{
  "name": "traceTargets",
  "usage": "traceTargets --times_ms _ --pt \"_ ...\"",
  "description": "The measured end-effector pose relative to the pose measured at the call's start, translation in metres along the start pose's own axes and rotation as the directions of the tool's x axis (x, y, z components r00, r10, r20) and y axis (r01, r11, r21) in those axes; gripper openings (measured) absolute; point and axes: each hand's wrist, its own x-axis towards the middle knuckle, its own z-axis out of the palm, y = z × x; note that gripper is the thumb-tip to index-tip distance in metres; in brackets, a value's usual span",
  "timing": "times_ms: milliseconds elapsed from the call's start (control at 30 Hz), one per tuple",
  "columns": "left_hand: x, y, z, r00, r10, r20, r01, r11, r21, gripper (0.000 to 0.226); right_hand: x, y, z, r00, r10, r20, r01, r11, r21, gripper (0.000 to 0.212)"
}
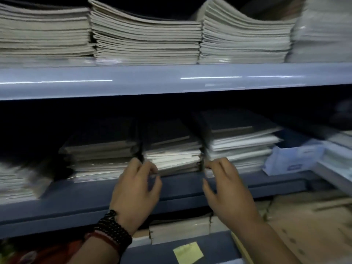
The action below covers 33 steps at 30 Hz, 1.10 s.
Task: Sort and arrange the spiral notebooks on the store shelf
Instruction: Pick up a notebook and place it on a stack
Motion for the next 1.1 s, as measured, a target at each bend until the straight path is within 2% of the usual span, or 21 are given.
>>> traceTargets --times_ms 200,267,467,633,767,867,967,1100 --pt "0.025 0.028 0.007 0.972 -0.03 -0.233 0.094 0.959 0.269 0.018 -0.002 0.033 -0.02 0.991 0.092 -0.093 -0.084 0.993 0.085 0.027" --pt "0.031 0.036 0.011 0.967 0.013 -0.256 0.05 0.969 0.24 0.02 0.0 0.039 -0.021 0.987 0.112 -0.116 -0.097 0.987 0.125 0.027" --pt "0.042 0.06 0.044 0.95 0.248 -0.187 -0.241 0.969 0.061 0.022 0.018 0.039 -0.02 0.948 0.256 -0.189 -0.179 0.92 0.348 0.012" --pt "0.063 0.088 0.059 0.952 0.273 -0.142 -0.283 0.957 -0.06 0.032 0.031 0.037 -0.019 0.907 0.326 -0.266 -0.188 0.88 0.437 0.014" --pt "0.078 0.099 0.073 0.957 0.266 -0.121 -0.284 0.943 -0.174 0.03 0.038 0.035 -0.028 0.852 0.484 -0.199 -0.258 0.72 0.644 0.023" --pt "0.083 0.101 0.081 0.966 0.231 -0.12 -0.255 0.931 -0.262 0.036 0.043 0.031 -0.044 0.783 0.617 -0.081 -0.325 0.516 0.793 0.025" --pt "0.084 0.102 0.083 0.976 0.191 -0.105 -0.215 0.922 -0.322 0.037 0.054 0.035 -0.056 0.718 0.693 0.064 -0.396 0.331 0.857 0.036" --pt "0.086 0.104 0.081 0.989 0.138 -0.046 -0.145 0.936 -0.321 0.042 0.068 0.041 -0.06 0.704 0.687 0.181 -0.458 0.243 0.855 0.024"
